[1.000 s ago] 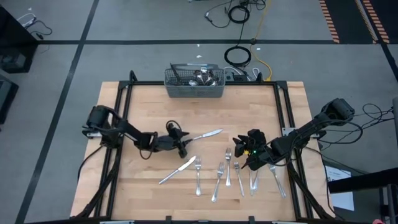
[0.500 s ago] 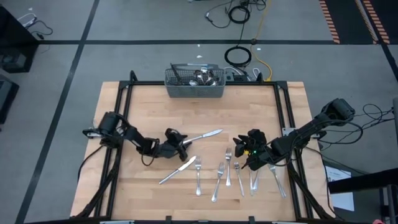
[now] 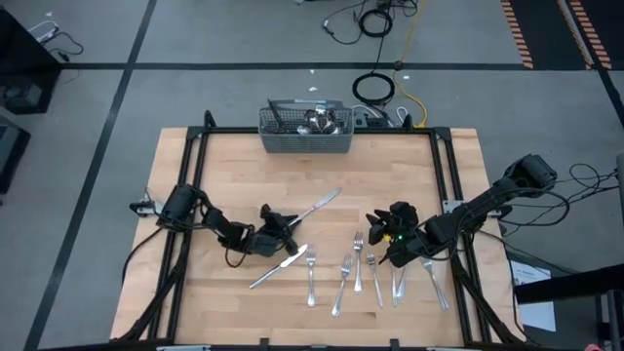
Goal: Sort silverware
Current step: Put the silver knife into the gray utensil holder
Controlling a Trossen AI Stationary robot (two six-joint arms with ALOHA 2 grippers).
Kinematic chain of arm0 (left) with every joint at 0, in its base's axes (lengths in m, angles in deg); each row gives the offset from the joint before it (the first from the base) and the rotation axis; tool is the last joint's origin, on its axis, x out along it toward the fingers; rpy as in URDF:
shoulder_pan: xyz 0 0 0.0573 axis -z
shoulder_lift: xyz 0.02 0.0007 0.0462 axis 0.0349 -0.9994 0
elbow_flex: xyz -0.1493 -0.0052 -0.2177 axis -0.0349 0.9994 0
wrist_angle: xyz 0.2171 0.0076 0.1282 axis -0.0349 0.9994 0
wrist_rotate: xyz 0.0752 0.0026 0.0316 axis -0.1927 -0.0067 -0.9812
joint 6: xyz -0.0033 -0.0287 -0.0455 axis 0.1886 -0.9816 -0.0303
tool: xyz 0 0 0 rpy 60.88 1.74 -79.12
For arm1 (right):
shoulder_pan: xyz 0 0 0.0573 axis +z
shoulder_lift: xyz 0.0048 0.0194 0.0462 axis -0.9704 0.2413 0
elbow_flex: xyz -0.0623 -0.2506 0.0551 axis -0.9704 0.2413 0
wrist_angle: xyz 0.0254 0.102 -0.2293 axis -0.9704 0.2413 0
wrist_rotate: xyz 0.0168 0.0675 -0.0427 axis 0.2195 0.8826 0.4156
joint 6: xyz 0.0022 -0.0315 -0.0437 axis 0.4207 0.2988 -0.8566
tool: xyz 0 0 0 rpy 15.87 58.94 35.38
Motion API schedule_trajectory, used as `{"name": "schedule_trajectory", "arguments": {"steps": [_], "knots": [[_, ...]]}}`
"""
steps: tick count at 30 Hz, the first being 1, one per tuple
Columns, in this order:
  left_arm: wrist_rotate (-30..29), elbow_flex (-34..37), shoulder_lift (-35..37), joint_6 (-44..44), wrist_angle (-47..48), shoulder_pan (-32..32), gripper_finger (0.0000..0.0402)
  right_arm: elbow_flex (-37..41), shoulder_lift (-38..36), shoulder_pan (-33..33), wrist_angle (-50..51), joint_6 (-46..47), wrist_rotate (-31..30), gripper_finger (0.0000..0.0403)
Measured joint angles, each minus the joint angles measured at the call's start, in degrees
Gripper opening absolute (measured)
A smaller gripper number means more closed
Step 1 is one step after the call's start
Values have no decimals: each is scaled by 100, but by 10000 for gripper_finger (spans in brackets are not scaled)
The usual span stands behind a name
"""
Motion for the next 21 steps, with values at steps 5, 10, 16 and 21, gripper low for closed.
{"name": "schedule_trajectory", "arguments": {"steps": [5,10,16,21], "knots": [[-52,-41,-1,-79,67,4,73,0,0,-34,-269,-167,-68,159],[-36,-10,21,-50,55,-10,73,0,0,-226,-466,-565,553,145],[534,54,905,123,882,-167,73,-3,0,-430,-925,-1148,633,130],[726,58,1236,422,1239,-266,73,-2,-1,-662,-950,-1461,651,129]]}}
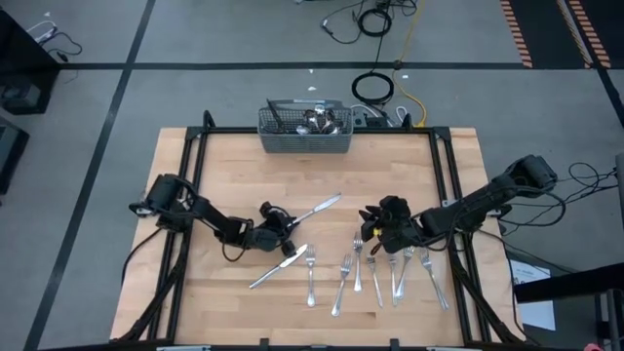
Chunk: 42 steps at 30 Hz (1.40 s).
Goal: Sort silverware
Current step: Put the silver knife into the gray utensil holder
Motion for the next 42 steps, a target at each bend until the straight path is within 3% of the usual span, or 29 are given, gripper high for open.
{"name": "schedule_trajectory", "arguments": {"steps": [11,17,21,26,33,36,42], "knots": [[98,9,510,702,218,-49,73,0,-1,-1160,-1730,-3028,1370,145],[123,-1,644,915,373,-110,73,-19,1,-1878,-2161,-4714,2989,146],[247,-14,758,1011,360,-137,73,-519,283,-2375,-1612,-5480,3886,146],[390,-107,865,1094,482,-173,73,-1910,1206,-2609,-254,-6960,4597,147],[365,-292,1243,1483,1218,-195,73,-3622,2422,-2625,1391,-7787,5138,147],[347,-289,1321,1540,1416,-213,73,-3988,2677,-2611,1544,-7967,5390,147],[211,-321,1405,1609,1395,-211,73,-4099,2840,-2615,2117,-8058,5253,147]]}}
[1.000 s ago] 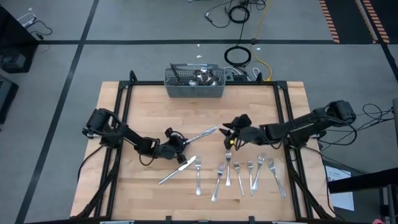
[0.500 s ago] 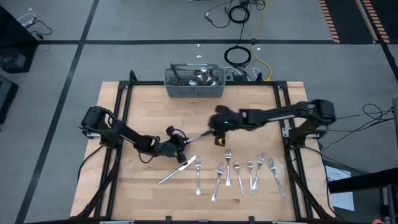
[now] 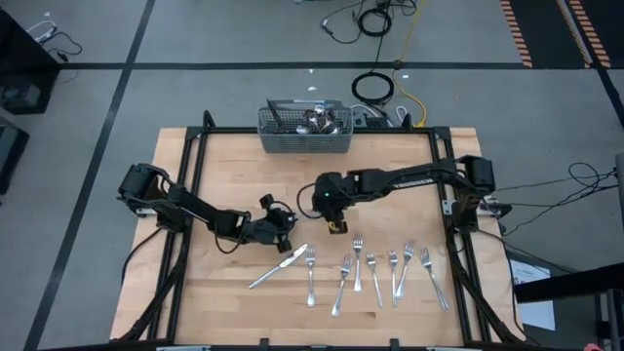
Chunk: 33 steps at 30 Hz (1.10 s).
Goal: Sort silverware
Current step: Put the silver knife into the gray utensil holder
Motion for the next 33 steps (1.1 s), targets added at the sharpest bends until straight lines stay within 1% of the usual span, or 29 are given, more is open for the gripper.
{"name": "schedule_trajectory", "arguments": {"steps": [2,4,5,7,10,12,15,18,21,24,26,28,30,33], "knots": [[-103,-1,21,-13,40,0,73,89,-25,-150,-196,404,-90,147],[-156,4,34,-69,6,-11,73,202,-116,-372,-180,914,-130,147],[-231,2,49,-145,-5,-26,73,279,-187,-493,-151,1223,-110,147],[-361,8,174,-176,57,-51,73,475,-386,-740,-261,1817,133,146],[-534,-4,349,-159,25,-119,73,883,-907,-935,-599,2336,425,146],[-562,6,506,-127,45,-172,73,1173,-1346,-954,-916,2604,330,146],[-689,6,739,-114,82,-263,73,1775,-2155,-847,-1519,3179,-234,146],[-755,6,902,46,102,-377,73,2589,-3037,-601,-2329,3956,-1227,146],[-772,6,1041,132,-53,-474,73,3670,-3677,-241,-3900,4929,-2144,146],[-771,6,1093,213,-445,-529,73,4644,-3614,90,-5635,5912,-2750,146],[-771,6,1099,415,-811,-558,73,5000,-3331,247,-6638,6245,-3057,146],[-771,6,1099,579,-1083,-574,73,5135,-3028,358,-7585,6330,-3465,146],[-768,-3,1099,626,-1164,-610,73,5094,-2718,405,-8257,6218,-3727,146],[-770,-3,1099,625,-1252,-665,73,4821,-2374,402,-8486,6026,-3773,146]]}}
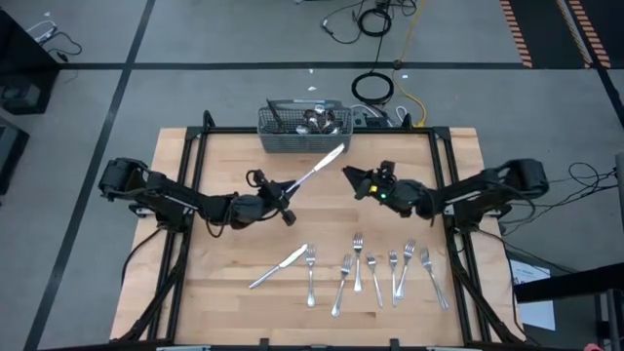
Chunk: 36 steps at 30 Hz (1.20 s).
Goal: Sort silverware
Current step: Put the silver knife into the gray utensil holder
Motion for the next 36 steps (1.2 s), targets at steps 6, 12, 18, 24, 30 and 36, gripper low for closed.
{"name": "schedule_trajectory", "arguments": {"steps": [6,12,18,24,30,36], "knots": [[-8,-124,-2,282,-150,-15,73,-578,678,-9,132,-22,42,146],[-9,-175,-2,302,-157,-13,73,-952,1045,-87,-47,-208,24,146],[-2,-180,-2,297,-341,-11,73,-1417,1429,-277,-140,-428,282,146],[7,-181,-2,310,-428,-4,73,-1864,1844,-424,-266,-454,492,145],[-29,-180,0,616,-513,-6,73,-2119,1929,-408,-318,-857,608,28],[9,-177,-11,638,-532,-58,66,-2146,1773,-390,-298,-1097,712,3]]}}
